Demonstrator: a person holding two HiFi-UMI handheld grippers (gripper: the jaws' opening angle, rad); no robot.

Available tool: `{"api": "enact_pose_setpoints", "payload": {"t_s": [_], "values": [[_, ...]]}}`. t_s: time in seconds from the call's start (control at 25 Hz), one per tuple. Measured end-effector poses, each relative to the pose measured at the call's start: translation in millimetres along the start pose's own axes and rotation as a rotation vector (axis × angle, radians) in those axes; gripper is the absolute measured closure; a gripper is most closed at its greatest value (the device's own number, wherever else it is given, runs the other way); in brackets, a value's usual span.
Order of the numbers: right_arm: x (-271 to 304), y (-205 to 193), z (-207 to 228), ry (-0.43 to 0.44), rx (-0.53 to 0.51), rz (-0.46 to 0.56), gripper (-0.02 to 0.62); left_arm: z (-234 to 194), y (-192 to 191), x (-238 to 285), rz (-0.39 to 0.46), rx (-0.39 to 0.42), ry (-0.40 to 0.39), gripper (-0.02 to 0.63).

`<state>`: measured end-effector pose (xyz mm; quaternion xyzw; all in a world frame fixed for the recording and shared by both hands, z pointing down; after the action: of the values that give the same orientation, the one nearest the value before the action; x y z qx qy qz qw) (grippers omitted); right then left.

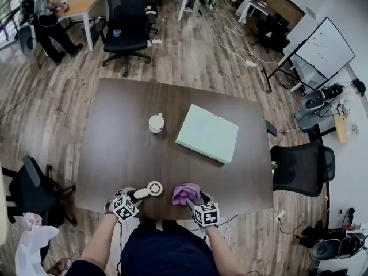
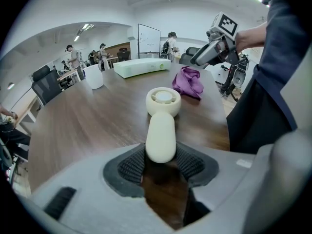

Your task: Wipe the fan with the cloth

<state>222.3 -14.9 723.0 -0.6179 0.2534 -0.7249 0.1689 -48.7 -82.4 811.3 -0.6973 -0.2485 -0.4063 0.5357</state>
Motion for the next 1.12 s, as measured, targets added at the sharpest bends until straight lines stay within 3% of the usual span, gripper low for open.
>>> {"api": "enact_pose_setpoints", "payload": {"t_s": [0.24, 0.44, 0.56, 0.64, 0.8, 0.92, 1.12], "values": [[37.8, -5.4, 11.1, -0.056, -0.013, -0.061, 0.209, -0.1, 1.7, 0.3, -0.013, 0.009, -0.002, 0.407], [41.4, -5.6, 23.2, -0.055, 0.169, -0.018, 0.21, 0.1, 3.4, -0.4, -0.012, 0.003, -0.002, 0.407], [43.1, -11.4, 30.1, -0.053, 0.208, -0.031, 0.214, -0.9, 5.6, -0.5, -0.001, 0.008, -0.002, 0.407], [52.7, -23.5, 30.9, -0.053, 0.219, -0.069, 0.264, -1.5, 4.2, -1.5, 0.004, 0.008, -0.003, 0.407], [56.4, -36.0, 33.3, -0.1, 0.242, -0.067, 0.433, 0.3, 2.6, 0.4, 0.002, 0.007, -0.007, 0.407], [54.6, -32.8, 29.1, -0.12, 0.209, -0.049, 0.467, -0.4, 1.9, 0.2, 0.012, 0.006, -0.006, 0.407], [42.6, -17.3, 23.9, -0.15, 0.097, -0.002, 0.472, 1.4, 0.4, 1.3, 0.018, 0.005, -0.007, 0.407]]}}
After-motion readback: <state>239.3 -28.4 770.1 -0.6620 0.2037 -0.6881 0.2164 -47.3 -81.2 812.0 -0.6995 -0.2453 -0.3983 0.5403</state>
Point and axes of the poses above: the fingertips, and each gripper's own axes: x forward along the fingers, z to its right, y out of its top, the point moved 4 cm from there along -x, backward along the fingers, and after that the axes turned 4 degrees about -x, right-handed, at the moved point
